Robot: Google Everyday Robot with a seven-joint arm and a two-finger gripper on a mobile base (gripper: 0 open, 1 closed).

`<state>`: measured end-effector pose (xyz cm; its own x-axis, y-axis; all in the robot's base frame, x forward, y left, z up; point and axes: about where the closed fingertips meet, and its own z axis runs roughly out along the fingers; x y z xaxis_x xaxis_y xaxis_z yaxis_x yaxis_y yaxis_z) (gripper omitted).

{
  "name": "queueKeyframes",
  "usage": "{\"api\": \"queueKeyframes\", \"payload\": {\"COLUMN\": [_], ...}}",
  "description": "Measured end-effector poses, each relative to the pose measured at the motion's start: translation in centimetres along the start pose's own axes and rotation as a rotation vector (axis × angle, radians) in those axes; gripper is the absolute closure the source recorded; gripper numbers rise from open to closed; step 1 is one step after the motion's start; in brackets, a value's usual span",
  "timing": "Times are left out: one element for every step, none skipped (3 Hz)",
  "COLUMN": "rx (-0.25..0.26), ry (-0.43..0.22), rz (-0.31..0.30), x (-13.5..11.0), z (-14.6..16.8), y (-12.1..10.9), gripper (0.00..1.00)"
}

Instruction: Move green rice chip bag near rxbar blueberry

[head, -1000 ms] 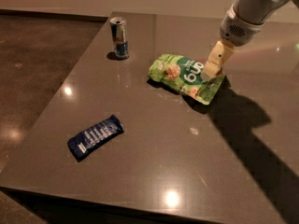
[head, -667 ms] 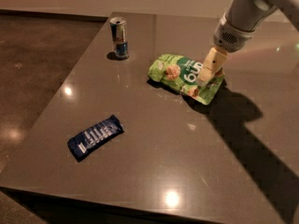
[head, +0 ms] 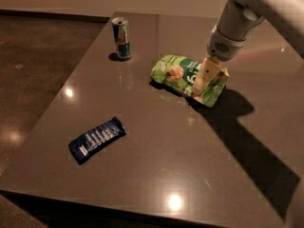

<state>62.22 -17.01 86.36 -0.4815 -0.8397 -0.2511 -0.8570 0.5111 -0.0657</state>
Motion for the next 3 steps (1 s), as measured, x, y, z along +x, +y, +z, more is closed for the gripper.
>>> {"api": "queueKeyframes", "payload": {"rx": [-0.022, -0.027, -0.034], "ry": [0.002, 0.009, 0.003], "rz": [-0.009, -0.050, -0.131], "x": [-0.2, -0.7, -1.2], "z": [0.5, -0.2, -1.8], "y": [0.2, 0.7, 2.4], "gripper": [0.38, 0.61, 0.85]}}
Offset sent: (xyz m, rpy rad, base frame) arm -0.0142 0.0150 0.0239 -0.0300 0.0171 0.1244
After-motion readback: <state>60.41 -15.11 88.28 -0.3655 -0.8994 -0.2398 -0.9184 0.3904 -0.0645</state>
